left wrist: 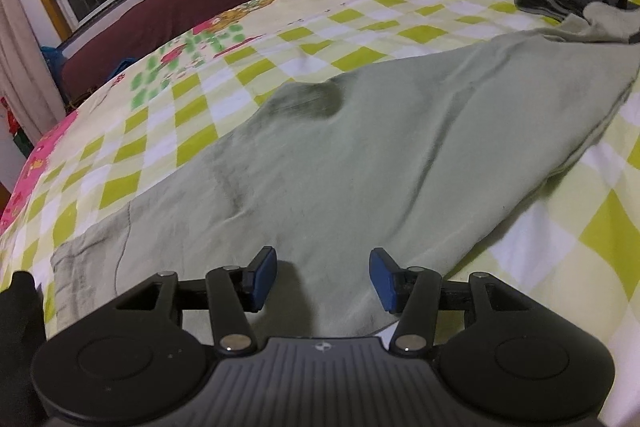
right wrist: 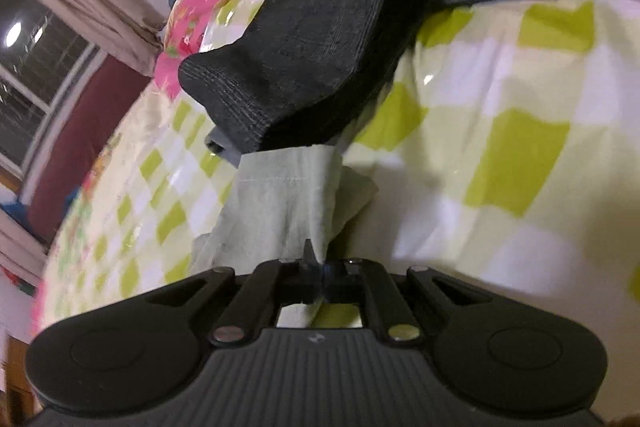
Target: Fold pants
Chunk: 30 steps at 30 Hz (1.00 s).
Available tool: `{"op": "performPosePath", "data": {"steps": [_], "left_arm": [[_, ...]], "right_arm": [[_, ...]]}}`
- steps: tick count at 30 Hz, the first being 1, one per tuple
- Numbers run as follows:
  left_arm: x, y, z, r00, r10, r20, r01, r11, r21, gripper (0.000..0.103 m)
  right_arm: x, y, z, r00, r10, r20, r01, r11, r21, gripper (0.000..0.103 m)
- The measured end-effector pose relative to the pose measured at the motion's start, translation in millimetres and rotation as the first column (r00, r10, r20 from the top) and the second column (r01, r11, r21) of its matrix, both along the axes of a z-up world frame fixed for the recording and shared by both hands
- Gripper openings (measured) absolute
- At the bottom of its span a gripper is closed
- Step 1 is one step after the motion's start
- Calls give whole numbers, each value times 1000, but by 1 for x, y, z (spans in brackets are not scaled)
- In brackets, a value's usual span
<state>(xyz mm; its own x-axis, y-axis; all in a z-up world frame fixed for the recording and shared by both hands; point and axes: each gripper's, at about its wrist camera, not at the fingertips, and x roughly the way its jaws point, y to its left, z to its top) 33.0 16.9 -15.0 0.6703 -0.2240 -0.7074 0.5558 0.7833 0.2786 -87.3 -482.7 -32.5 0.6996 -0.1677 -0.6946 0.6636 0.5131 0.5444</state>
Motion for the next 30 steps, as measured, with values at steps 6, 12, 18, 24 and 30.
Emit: {"op": "performPosePath", "data": {"steps": [6,12,18,24,30], "left_arm": [[-8,0,0,1000,2,12,-2,1000,-9,65],[-9,-3,1,1000,8,6,-8,1000,-6,65],[-10,-15,4,1000,-13,2,13,1000,15,65],[-5,-29,17,999,-47,7,47,999,-3,65],[-10,-35,15,999,-53,3,53,998,-38,65]], "right_arm": [[-2,-2,-7,999,-13,50,10,999,41,10],[3,-2,-19,993,1,121,-3,1000,16,29],[-7,-11,-19,978,-89,191,56,984,168,4],[-10,6,87,844,34,535,-96,991,89,4],[9,-6,75,955,29,294,-50,997,66,4]]}}
